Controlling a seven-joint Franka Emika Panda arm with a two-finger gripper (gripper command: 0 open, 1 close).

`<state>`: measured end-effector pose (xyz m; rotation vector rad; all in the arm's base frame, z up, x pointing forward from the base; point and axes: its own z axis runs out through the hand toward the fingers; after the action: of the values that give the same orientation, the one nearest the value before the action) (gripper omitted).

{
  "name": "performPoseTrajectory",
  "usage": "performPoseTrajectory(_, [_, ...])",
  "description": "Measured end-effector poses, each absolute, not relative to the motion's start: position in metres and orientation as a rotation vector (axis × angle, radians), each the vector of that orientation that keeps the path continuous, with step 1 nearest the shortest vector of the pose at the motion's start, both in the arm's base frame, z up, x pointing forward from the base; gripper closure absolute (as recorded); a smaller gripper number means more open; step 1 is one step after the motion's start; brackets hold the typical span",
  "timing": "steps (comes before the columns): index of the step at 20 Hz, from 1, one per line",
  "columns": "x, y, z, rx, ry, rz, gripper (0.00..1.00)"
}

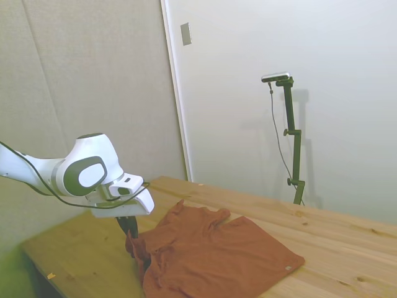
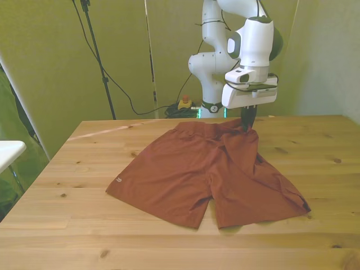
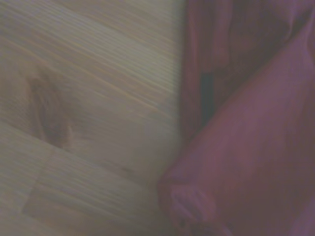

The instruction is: Unfold the shorts

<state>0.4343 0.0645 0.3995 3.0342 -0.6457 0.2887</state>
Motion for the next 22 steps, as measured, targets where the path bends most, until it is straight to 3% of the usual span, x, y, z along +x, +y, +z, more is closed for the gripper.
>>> performPoseTrajectory(11, [0.429,0.097,0.397,3.001,-0.595,0.309,0.00])
performPoseTrajectory(22, [0.400,0.109,0.435,3.005,-0.596,0.358,0.00])
